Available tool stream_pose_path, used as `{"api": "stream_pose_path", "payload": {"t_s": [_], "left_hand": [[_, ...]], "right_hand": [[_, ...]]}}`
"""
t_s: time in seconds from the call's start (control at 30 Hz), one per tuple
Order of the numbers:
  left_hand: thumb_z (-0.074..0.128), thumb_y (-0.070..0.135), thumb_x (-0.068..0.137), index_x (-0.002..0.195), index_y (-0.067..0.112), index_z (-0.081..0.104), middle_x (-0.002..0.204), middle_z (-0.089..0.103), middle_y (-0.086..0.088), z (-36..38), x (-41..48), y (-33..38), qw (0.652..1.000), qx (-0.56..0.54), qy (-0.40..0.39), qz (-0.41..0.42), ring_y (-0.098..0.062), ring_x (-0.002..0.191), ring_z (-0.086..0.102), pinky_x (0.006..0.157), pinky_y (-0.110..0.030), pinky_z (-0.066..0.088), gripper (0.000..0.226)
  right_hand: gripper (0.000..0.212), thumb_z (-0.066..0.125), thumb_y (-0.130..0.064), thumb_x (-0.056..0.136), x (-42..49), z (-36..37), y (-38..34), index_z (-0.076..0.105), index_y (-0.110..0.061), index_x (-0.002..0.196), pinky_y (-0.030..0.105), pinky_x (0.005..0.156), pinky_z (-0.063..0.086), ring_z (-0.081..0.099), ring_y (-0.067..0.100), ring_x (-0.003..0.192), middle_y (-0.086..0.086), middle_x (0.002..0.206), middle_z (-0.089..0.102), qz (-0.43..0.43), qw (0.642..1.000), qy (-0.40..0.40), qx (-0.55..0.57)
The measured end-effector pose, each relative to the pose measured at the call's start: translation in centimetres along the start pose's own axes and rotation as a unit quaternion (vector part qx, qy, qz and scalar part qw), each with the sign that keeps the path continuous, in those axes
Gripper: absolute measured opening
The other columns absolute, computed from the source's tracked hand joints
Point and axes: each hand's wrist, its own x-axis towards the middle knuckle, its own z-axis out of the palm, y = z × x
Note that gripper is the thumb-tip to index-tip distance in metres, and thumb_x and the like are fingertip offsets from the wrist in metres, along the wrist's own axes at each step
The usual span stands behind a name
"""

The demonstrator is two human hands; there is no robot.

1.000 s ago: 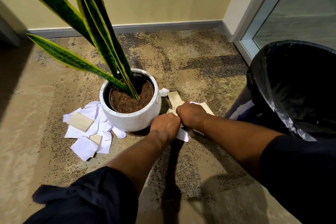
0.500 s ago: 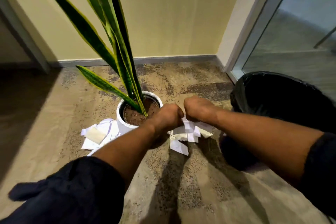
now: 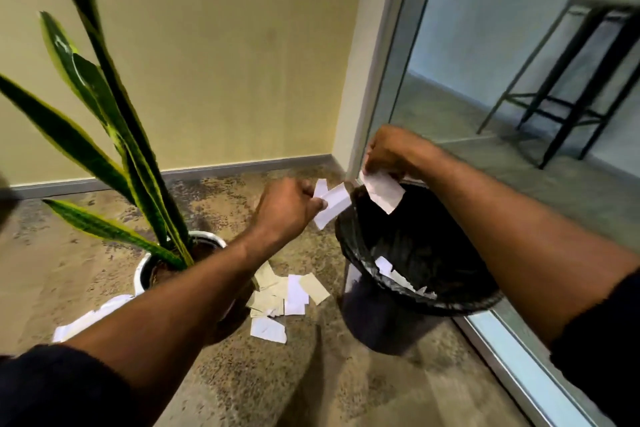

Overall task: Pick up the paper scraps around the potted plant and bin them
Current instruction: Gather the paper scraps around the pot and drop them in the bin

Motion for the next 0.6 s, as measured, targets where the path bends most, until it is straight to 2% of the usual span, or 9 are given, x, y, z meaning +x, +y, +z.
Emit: {"api": "stream_pose_path", "payload": {"t_s": [0.03, 0.1, 0.17, 0.23, 0.33, 0.43, 0.5, 0.6], "left_hand": [[0.076, 0.027, 0.081, 0.054, 0.020, 0.059, 0.048, 0.053, 0.010, 0.4, 0.2, 1.1, 1.000, -0.006, 0.007, 0.009, -0.005, 0.045, 0.047, 0.047, -0.021, 0.031, 0.033], [0.076, 0.028, 0.081, 0.053, 0.016, 0.057, 0.046, 0.049, 0.005, 1.6, 0.6, 3.2, 1.000, -0.007, 0.014, 0.020, -0.008, 0.044, 0.042, 0.048, -0.024, 0.029, 0.037], [0.076, 0.030, 0.081, 0.064, 0.008, 0.067, 0.054, 0.060, -0.007, 3.1, 0.9, 4.8, 1.000, -0.011, 0.012, 0.018, -0.018, 0.050, 0.050, 0.052, -0.030, 0.039, 0.029], [0.076, 0.034, 0.081, 0.069, 0.009, 0.070, 0.061, 0.066, -0.009, 4.7, 1.0, 5.7, 1.000, -0.014, 0.013, 0.007, -0.024, 0.056, 0.058, 0.054, -0.032, 0.044, 0.028], [0.074, 0.040, 0.083, 0.064, 0.020, 0.066, 0.055, 0.059, 0.004, 7.1, 0.6, 6.0, 1.000, -0.005, 0.020, -0.019, -0.012, 0.049, 0.052, 0.048, -0.023, 0.033, 0.029], [0.071, 0.043, 0.085, 0.076, 0.025, 0.070, 0.059, 0.057, 0.011, 8.7, 0.0, 5.7, 0.999, -0.007, 0.018, -0.042, -0.006, 0.049, 0.050, 0.048, -0.022, 0.032, 0.019], [0.072, 0.042, 0.085, 0.082, 0.025, 0.073, 0.063, 0.062, 0.011, 9.3, -0.2, 5.4, 0.999, -0.005, 0.005, -0.040, -0.005, 0.052, 0.053, 0.049, -0.022, 0.036, 0.017], [0.074, 0.042, 0.083, 0.083, 0.027, 0.075, 0.071, 0.068, 0.013, 9.6, -0.4, 5.3, 0.999, 0.010, -0.009, -0.036, -0.006, 0.063, 0.063, 0.058, -0.026, 0.050, 0.015]], "right_hand": [[0.029, 0.073, -0.022, 0.081, -0.1, -0.2, 0.9, 0.071, -0.002, 0.101, 0.030, 0.074, 0.052, 0.068, 0.027, 0.090, 0.016, 0.100, 0.069, 0.015, 1.000, 0.001, -0.006], [0.029, 0.071, -0.018, 0.082, -0.5, -0.1, 2.4, 0.072, 0.001, 0.103, 0.030, 0.074, 0.052, 0.068, 0.025, 0.085, 0.017, 0.104, 0.071, 0.038, 0.999, -0.011, -0.002], [0.024, 0.068, -0.010, 0.082, -1.1, 0.5, 3.7, 0.071, 0.005, 0.101, 0.035, 0.076, 0.057, 0.071, 0.028, 0.086, 0.021, 0.101, 0.072, 0.066, 0.997, -0.026, 0.018], [0.023, 0.064, -0.002, 0.083, -1.5, 1.3, 4.6, 0.069, 0.008, 0.102, 0.040, 0.082, 0.057, 0.070, 0.033, 0.093, 0.023, 0.099, 0.070, 0.077, 0.996, -0.028, 0.039], [0.020, 0.062, 0.004, 0.083, -1.1, 2.5, 6.0, 0.067, 0.010, 0.102, 0.051, 0.082, 0.057, 0.070, 0.038, 0.089, 0.026, 0.098, 0.070, 0.107, 0.988, -0.038, 0.103], [0.017, 0.064, 0.003, 0.084, -0.5, 3.0, 7.2, 0.065, 0.009, 0.099, 0.053, 0.076, 0.058, 0.071, 0.038, 0.080, 0.027, 0.090, 0.069, 0.138, 0.979, -0.059, 0.140], [0.014, 0.067, -0.001, 0.084, -0.2, 3.3, 7.6, 0.063, 0.008, 0.095, 0.049, 0.074, 0.059, 0.068, 0.035, 0.070, 0.024, 0.084, 0.067, 0.144, 0.977, -0.067, 0.141], [0.011, 0.069, -0.003, 0.084, 0.3, 3.6, 7.8, 0.059, 0.004, 0.084, 0.048, 0.074, 0.060, 0.068, 0.034, 0.068, 0.024, 0.092, 0.066, 0.142, 0.978, -0.060, 0.143]]}}
